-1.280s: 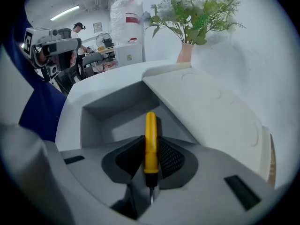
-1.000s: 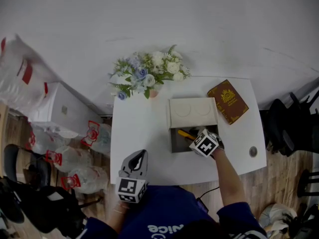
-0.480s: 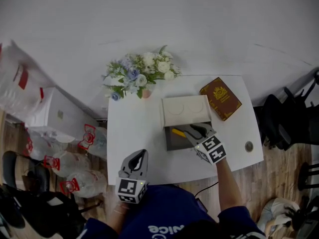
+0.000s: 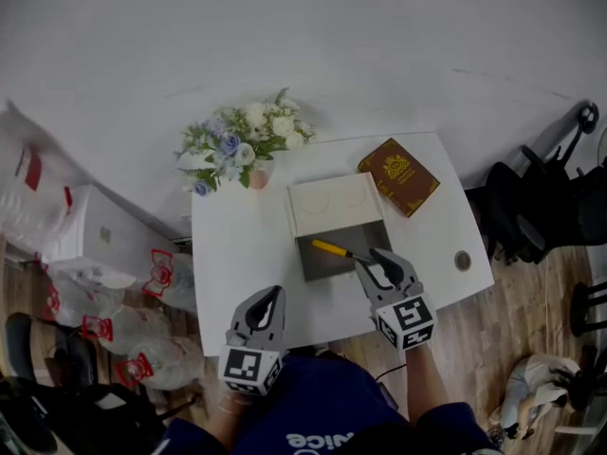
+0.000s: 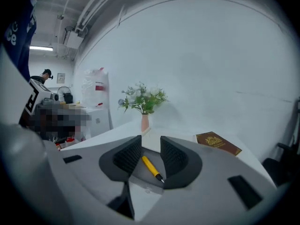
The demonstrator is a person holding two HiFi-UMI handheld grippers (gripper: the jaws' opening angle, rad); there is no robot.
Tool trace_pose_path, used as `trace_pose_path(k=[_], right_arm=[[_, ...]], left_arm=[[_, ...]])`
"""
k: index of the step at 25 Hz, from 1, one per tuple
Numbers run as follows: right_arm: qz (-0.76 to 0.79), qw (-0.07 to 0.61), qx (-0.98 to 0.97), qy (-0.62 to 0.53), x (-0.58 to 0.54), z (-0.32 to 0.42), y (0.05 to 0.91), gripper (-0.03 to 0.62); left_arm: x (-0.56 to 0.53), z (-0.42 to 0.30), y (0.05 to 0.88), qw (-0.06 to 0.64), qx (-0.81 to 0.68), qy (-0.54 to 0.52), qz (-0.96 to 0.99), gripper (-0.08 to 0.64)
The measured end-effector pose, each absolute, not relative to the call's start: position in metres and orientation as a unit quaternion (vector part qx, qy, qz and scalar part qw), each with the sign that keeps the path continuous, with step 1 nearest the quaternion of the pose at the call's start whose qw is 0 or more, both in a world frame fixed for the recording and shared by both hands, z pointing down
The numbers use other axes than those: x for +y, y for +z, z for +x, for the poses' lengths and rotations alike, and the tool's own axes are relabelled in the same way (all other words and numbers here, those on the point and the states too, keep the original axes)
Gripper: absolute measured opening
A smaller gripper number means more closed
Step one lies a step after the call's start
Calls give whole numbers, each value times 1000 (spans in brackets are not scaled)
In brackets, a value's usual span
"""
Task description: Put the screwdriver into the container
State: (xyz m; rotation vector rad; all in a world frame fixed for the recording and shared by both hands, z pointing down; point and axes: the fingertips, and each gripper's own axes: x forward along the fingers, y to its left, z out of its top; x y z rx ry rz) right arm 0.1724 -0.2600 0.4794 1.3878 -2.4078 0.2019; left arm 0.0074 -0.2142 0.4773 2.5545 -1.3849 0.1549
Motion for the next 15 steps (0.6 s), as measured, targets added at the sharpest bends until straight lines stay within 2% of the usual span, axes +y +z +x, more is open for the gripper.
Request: trace_pose_path(k=[15], right_arm=[[558, 152, -806, 121, -172, 189, 497, 138]], left_arm=[[-188, 36, 471, 111, -431, 46, 894, 17]])
